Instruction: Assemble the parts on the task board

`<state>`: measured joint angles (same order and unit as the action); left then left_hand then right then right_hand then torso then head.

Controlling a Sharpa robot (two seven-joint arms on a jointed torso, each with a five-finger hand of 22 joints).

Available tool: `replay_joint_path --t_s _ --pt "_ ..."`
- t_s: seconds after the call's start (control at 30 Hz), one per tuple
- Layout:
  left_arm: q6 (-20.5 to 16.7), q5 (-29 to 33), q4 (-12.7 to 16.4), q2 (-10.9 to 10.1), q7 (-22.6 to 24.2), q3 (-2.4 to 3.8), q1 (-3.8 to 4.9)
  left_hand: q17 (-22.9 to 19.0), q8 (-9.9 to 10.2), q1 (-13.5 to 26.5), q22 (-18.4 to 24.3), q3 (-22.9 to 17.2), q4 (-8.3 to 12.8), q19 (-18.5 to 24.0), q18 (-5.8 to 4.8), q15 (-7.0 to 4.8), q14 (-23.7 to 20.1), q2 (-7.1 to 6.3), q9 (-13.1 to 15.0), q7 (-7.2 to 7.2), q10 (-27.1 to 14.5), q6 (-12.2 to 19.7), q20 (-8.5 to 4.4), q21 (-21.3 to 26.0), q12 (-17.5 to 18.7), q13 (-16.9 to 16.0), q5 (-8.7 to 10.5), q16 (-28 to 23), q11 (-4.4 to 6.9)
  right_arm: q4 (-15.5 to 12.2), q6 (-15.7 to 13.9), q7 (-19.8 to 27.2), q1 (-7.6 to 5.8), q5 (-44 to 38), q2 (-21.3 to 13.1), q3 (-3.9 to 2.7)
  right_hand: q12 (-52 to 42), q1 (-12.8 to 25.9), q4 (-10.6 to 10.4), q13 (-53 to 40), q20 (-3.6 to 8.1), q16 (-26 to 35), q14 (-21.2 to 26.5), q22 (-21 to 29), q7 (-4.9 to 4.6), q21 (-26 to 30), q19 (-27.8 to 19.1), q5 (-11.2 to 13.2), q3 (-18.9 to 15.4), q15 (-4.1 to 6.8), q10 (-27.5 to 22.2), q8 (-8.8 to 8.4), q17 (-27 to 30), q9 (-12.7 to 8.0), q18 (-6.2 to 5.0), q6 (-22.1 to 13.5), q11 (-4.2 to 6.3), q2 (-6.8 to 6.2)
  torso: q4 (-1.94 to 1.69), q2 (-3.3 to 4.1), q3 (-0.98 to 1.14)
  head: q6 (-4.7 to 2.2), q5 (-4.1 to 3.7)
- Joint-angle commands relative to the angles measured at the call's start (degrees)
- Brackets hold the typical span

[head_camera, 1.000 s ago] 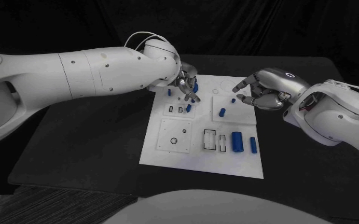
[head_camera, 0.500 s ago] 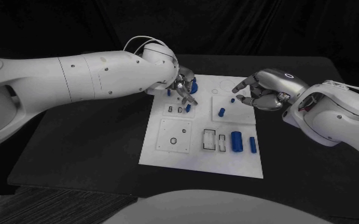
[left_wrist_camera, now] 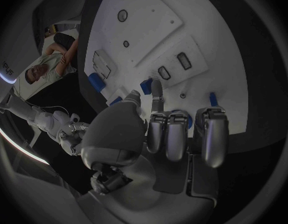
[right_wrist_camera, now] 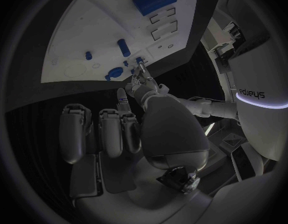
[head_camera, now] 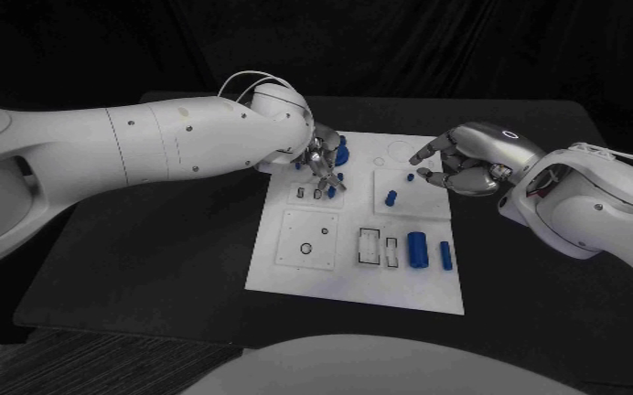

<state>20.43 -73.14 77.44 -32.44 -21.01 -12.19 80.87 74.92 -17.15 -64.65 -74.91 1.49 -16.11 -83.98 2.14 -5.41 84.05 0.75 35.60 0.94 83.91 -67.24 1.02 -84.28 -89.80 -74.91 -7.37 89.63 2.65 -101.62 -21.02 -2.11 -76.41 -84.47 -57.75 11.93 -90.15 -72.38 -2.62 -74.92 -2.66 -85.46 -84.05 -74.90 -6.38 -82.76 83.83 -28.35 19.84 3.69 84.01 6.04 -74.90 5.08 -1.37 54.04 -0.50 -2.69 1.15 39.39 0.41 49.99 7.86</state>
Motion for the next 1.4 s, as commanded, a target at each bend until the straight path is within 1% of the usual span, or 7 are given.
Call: replay_joint_path --t_s 0.03,0.23,0.57,1.07,1.17,1.37,1.4 --pt "0.4 0.4 0.0 0.1 0.3 0.06 -0.16 15.1 0.4 0.4 -13.0 0.2 -0.1 -2.8 -0.59 0.01 6.0 0.37 0.2 0.05 6.1 0.6 0.08 0.4 -0.2 -15.1 0.35 0.4 0.13 -0.1 0.0 -1.0 0.16 -0.1 -0.1 -0.03 0.1 -0.2 0.0 -15.1 -0.24 0.0 -4.2 -12.7 0.03 0.0 3.0 -0.3 0.2 -0.46 6.0 0.28 -6.1 0.1 -0.47 0.4 -0.24 0.42 -0.05 -0.06 -0.07 0.01 0.02" --pt "0.3 0.4 -0.2 0.3 0.4 0.06 -0.24 15.1 0.7 0.7 -12.9 0.3 -0.2 -2.6 -0.52 0.09 6.0 0.64 0.6 0.17 6.1 1.0 0.13 0.7 -0.2 -15.1 0.26 0.4 0.03 -0.1 0.0 -1.1 0.18 -0.1 -0.1 -0.03 0.1 -0.3 0.0 -15.1 -0.26 0.0 -4.2 -12.7 0.01 -0.1 3.0 -0.4 0.2 -0.48 6.0 0.27 -6.0 0.1 -0.46 0.4 -0.26 0.49 -0.05 -0.05 -0.05 0.01 -0.07" --pt "1.2 0.4 -0.5 0.6 0.2 0.05 -0.51 15.1 1.8 0.7 -12.7 0.2 0.0 -2.3 -0.38 0.30 6.0 1.09 2.4 0.37 6.1 1.7 0.33 1.3 -0.2 -15.1 -3.58 0.4 -0.18 0.0 0.1 -1.3 0.19 -0.1 -0.1 -0.03 0.1 -0.4 0.1 -15.1 -0.28 0.1 -4.1 -12.7 0.00 0.0 3.0 -0.4 0.3 -0.50 6.0 0.26 -6.0 0.1 -0.47 0.5 -0.29 0.57 0.03 -0.02 -0.01 0.01 -0.02" --pt "2.3 0.4 -0.9 1.2 -0.3 0.05 -0.85 15.1 2.4 0.2 -12.6 -0.1 0.3 -2.1 -0.29 0.40 6.0 1.16 3.3 0.47 6.1 2.0 0.43 1.7 -0.2 -15.1 -5.74 0.4 -0.28 0.0 0.1 -1.4 0.19 -0.1 0.0 -0.03 0.1 -0.5 0.1 -15.1 -0.31 0.1 -4.1 -12.6 -0.02 0.1 2.9 -0.4 0.4 -0.53 6.0 0.24 -5.9 0.1 -0.50 0.5 -0.33 0.65 0.01 0.04 0.00 0.01 0.09" --pt "2.4 0.4 -0.9 1.2 -0.4 0.05 -0.89 15.1 2.7 -0.1 -12.6 -0.4 0.4 -2.0 -0.26 0.41 6.0 1.12 3.8 0.47 6.1 2.1 0.46 1.8 -0.2 -15.1 -7.04 0.4 -0.29 0.1 0.2 -1.4 0.19 -0.1 0.1 -0.03 0.1 -0.5 0.1 -15.1 -0.31 0.1 -4.1 -12.6 -0.02 0.1 2.9 -0.4 0.4 -0.53 6.0 0.24 -5.9 0.1 -0.50 0.5 -0.33 0.65 0.03 0.02 0.00 0.01 0.11" --pt "2.3 0.4 -1.0 1.2 -0.2 0.05 -0.95 15.1 3.5 -1.6 -12.5 -1.4 1.2 -2.0 -0.21 0.36 6.0 0.75 4.8 0.37 6.1 2.1 0.44 2.1 -0.2 -15.1 -11.49 0.4 -0.22 0.2 0.2 -1.4 0.21 -0.1 0.1 -0.03 0.1 -0.6 0.1 -15.1 -0.32 0.1 -4.1 -12.6 -0.03 0.2 2.9 -0.4 0.4 -0.55 6.0 0.23 -5.8 0.1 -0.52 0.6 -0.36 0.68 -0.02 0.02 0.02 0.01 -0.01" --pt "2.2 0.4 -1.0 1.2 -0.1 0.05 -0.96 15.1 3.9 -2.4 -12.5 -2.1 1.6 -1.9 -0.20 0.29 6.0 0.58 5.1 0.30 6.1 2.2 0.39 2.1 -0.2 -15.1 -14.93 0.4 -0.14 0.2 0.2 -1.4 0.22 -0.1 0.1 -0.03 0.1 -0.6 0.1 -15.1 -0.32 0.1 -4.1 -12.6 -0.03 0.2 2.9 -0.4 0.4 -0.55 6.0 0.23 -5.8 0.1 -0.52 0.6 -0.36 0.68 -0.02 0.02 0.03 0.01 -0.02"
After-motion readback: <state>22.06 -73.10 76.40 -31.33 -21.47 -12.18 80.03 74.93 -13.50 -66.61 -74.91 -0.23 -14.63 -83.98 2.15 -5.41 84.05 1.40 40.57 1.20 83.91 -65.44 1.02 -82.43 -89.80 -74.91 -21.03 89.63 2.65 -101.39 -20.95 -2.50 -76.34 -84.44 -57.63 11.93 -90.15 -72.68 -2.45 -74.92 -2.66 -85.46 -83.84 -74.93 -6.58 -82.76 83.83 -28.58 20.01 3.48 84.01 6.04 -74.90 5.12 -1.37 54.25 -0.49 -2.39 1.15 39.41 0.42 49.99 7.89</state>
